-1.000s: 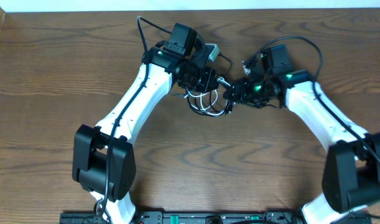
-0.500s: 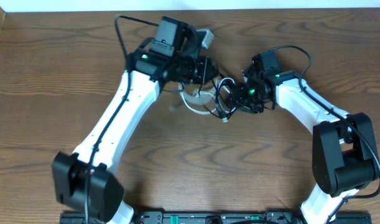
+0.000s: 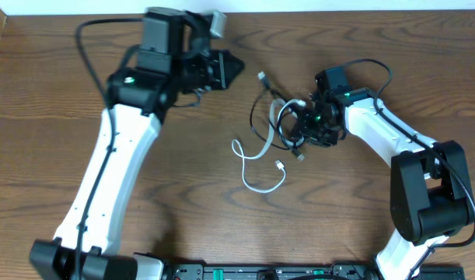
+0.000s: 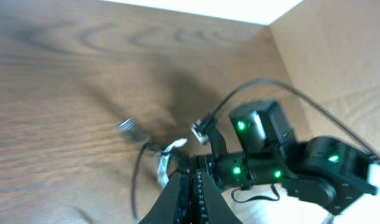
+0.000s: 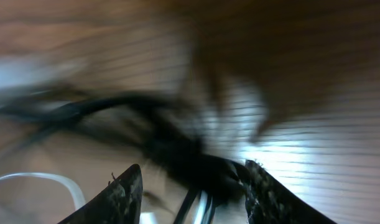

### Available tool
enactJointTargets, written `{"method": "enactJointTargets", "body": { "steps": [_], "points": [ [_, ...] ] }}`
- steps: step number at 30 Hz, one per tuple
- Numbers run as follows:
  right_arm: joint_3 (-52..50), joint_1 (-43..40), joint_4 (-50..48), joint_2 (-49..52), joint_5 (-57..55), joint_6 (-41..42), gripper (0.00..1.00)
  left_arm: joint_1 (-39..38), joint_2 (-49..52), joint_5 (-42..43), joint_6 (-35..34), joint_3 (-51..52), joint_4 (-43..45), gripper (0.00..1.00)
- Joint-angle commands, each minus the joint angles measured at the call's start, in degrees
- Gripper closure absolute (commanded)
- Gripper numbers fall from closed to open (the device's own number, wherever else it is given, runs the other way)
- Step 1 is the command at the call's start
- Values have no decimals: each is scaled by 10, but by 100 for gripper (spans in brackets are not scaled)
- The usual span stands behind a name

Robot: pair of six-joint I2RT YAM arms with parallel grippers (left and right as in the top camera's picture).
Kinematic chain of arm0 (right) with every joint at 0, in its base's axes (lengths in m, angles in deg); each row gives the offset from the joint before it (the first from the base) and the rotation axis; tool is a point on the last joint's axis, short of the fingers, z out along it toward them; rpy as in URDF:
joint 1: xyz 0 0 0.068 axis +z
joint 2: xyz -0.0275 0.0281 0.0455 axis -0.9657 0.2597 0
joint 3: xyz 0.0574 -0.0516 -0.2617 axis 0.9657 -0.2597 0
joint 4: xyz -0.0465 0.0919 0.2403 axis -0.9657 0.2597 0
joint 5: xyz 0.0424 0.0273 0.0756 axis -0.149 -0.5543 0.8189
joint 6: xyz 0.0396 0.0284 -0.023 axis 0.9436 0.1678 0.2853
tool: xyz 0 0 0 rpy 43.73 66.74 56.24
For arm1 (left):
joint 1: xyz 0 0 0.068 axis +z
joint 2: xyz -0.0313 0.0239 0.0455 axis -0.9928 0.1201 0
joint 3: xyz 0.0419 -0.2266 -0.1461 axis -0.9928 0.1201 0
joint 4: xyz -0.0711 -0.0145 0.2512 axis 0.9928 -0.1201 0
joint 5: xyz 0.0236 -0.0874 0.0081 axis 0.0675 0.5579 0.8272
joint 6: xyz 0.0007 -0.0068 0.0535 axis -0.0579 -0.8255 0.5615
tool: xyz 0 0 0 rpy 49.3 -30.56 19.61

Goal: Untangle cables

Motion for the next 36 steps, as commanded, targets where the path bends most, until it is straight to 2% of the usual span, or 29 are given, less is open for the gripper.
{"method": "enactJointTargets", "body": {
  "steps": [1,9,17,19,21,23,26,31,36],
  "points": [
    [-2,-10,13,10,-63,4,53,24,-40,24,-11,-12,6,93],
    [-1,-28,31,10,-84,-28,53,68,-71,26,-7,-12,1,93],
    [12,-43,26,-48,-7,-56,46,31,-17,23,42,-2,-59,93],
    [13,-50,26,-73,-1,-56,43,14,7,5,48,1,-81,83],
    [13,-61,29,-98,9,-56,39,-11,39,-52,46,3,-120,64],
    [13,-69,33,-111,8,-56,36,-32,67,-113,36,3,-149,57],
    [13,-78,35,-114,9,-56,34,-58,110,-183,7,4,-170,52],
    [12,-81,40,-113,8,-56,34,-84,182,-187,-24,5,-166,50],
    [12,-81,42,-113,8,-56,35,-95,247,-187,-24,5,-165,50]
  ]
}}
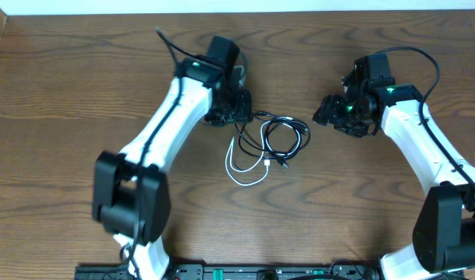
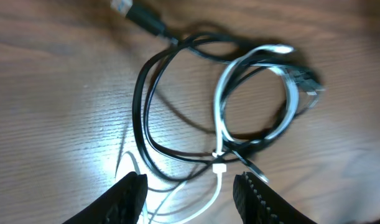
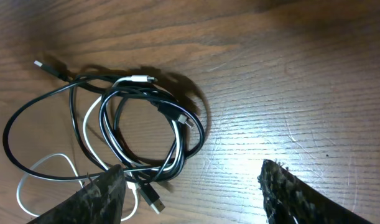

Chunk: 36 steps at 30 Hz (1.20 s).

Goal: Untangle cables

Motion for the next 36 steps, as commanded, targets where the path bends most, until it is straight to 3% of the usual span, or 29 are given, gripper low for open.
{"method": "enactJointTargets", "body": {
  "steps": [1,5,10,15,19,25,30,36],
  "points": [
    [5,-3,3,-2,4,-5,35,-6,50,-20,-12,4,-1,50],
    [5,-3,3,-2,2,-5,35,-6,84,-20,-12,4,3,51],
    [5,-3,3,-2,3,-5,35,-6,103,-20,-12,4,35,61],
    [5,-1,3,-2,3,-5,34,-6,103,-20,-12,4,64,64],
    [4,6,2,-2,3,-5,35,-7,102,-19,-4,4,64,93],
    [4,27,-19,-2,21,-23,36,-6,21,41,93,3,100,92],
    [4,57,-51,-2,40,-23,37,-6,-78,104,84,3,130,92],
    [4,73,-93,-2,93,-16,38,-6,-118,198,54,3,159,93]
  ]
}}
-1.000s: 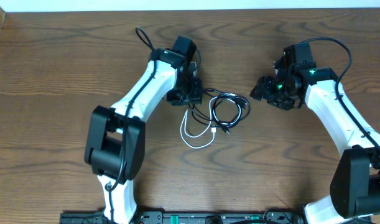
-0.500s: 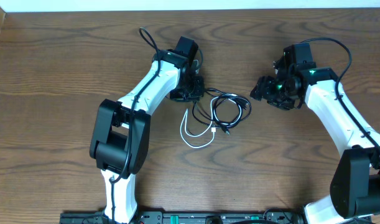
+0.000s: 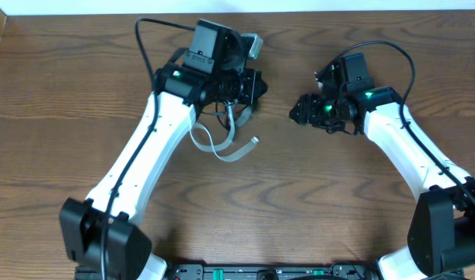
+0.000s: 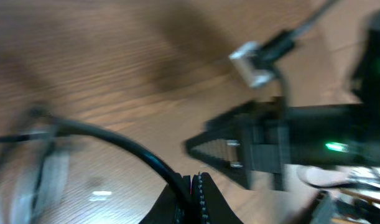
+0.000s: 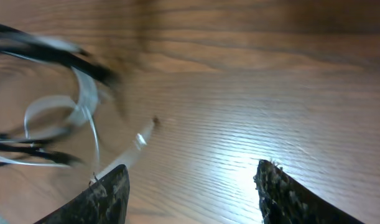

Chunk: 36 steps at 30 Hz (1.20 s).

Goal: Untangle cables

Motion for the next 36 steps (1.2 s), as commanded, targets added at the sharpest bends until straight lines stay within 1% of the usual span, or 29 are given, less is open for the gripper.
{"method": "enactJointTargets", "body": {
  "steps": [1,5,14,17,20,24,27,30,36],
  "points": [
    [4,7,-27,-2,56,-4,38,-1,5,71,-15,-4,16,93],
    [4,15,-45,-2,82,-11,38,-1,3,87,-30,-11,26,93],
    [4,18,-58,29,70,49,38,7,-10,91,-80,-21,48,93],
    [4,20,-77,54,29,81,40,9,-14,149,-105,-21,73,93],
    [4,26,-112,83,24,102,40,9,-15,202,-144,-21,111,93],
    [4,37,-148,111,27,125,40,9,-15,233,-174,-21,143,93],
    [4,31,-171,116,56,123,38,10,-15,230,-177,-21,144,93],
    [4,7,-179,112,103,112,36,19,-15,227,-177,-21,144,92],
    [4,-51,-168,109,245,46,31,43,-15,206,-177,-21,142,93]
  ]
}}
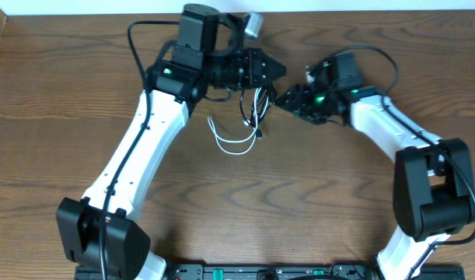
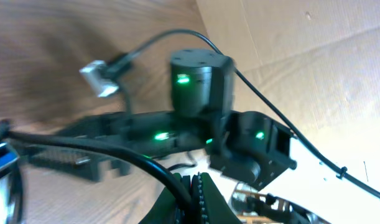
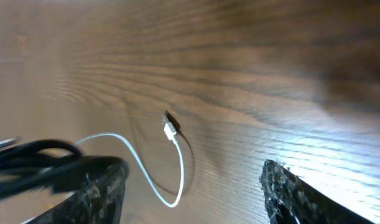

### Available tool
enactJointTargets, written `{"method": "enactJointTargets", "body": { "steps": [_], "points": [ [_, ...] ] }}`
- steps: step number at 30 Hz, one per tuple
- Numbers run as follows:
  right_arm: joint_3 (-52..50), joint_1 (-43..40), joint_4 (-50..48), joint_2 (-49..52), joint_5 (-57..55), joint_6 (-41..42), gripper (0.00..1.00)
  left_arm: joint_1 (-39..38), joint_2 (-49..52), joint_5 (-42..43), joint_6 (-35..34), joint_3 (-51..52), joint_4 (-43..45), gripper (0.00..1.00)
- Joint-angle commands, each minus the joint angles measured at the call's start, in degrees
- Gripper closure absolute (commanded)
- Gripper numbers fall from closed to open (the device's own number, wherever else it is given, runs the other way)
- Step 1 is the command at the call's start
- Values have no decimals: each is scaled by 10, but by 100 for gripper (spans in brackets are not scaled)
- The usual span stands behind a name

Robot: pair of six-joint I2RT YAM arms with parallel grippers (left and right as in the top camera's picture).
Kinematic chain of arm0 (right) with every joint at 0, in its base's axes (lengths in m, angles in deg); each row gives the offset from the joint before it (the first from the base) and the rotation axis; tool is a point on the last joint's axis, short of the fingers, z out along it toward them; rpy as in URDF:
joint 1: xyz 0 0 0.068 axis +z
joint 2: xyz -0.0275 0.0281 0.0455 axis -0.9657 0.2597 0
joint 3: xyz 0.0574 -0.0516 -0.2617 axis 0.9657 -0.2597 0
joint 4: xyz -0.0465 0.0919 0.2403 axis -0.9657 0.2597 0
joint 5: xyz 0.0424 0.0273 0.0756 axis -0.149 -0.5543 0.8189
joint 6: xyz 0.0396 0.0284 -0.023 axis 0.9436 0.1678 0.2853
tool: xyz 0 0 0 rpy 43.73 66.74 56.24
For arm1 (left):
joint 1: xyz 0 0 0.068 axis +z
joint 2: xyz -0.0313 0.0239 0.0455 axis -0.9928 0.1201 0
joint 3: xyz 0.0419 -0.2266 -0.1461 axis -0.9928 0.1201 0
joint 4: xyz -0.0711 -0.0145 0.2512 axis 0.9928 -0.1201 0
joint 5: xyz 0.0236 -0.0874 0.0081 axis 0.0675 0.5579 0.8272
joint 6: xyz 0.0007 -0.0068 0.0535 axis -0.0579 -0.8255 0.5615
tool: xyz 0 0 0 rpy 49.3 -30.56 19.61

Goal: Untangle cables

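Note:
My left gripper (image 1: 273,69) is shut on a black cable (image 2: 109,151) and holds it above the table; in the left wrist view (image 2: 194,186) the cable runs straight into the closed fingertips. Black loops (image 1: 253,105) hang below it, and a thin white cable (image 1: 232,140) trails onto the wood. My right gripper (image 1: 284,99) stands open just right of the hanging loops. In the right wrist view (image 3: 196,190) the white cable's plug (image 3: 170,130) lies ahead, and black strands (image 3: 34,158) pass by the left finger (image 3: 106,186).
The wooden table (image 1: 338,202) spreads in front of both arms. A cardboard wall (image 2: 314,56) shows behind the right arm (image 2: 199,81) in the left wrist view. The table's far edge (image 1: 377,11) runs close behind the grippers.
My left gripper, still shut on the black cable, has moved a little up and to the right. My right gripper has moved left and now stands open beside the hanging loops.
First my left gripper was shut and raised away while my right gripper was at the bundle on the table. Then both were open with the bundle lying between them. After that my left gripper held the black cable lifted, and now my right is beside it.

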Motion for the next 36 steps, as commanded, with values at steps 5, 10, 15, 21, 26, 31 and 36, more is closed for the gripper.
{"method": "enactJointTargets", "body": {
  "steps": [5,10,15,21,26,31,36],
  "points": [
    [4,-41,2,-6,193,-87,26,22,-16,-20,-5,-20,3,93],
    [4,-34,-12,-6,205,-91,23,23,-16,-23,-7,-20,4,92],
    [4,-10,-17,-5,135,-53,21,22,-16,-23,-10,-20,4,93],
    [4,33,-46,11,47,13,21,22,-16,-23,-32,-20,8,92],
    [4,41,-61,28,1,55,23,22,-16,-19,-33,-20,9,92],
    [4,40,-33,59,-31,60,28,37,-23,-19,-43,-21,32,93],
    [4,26,19,76,-65,59,30,81,-52,-26,-46,-24,49,93]
  ]
}}
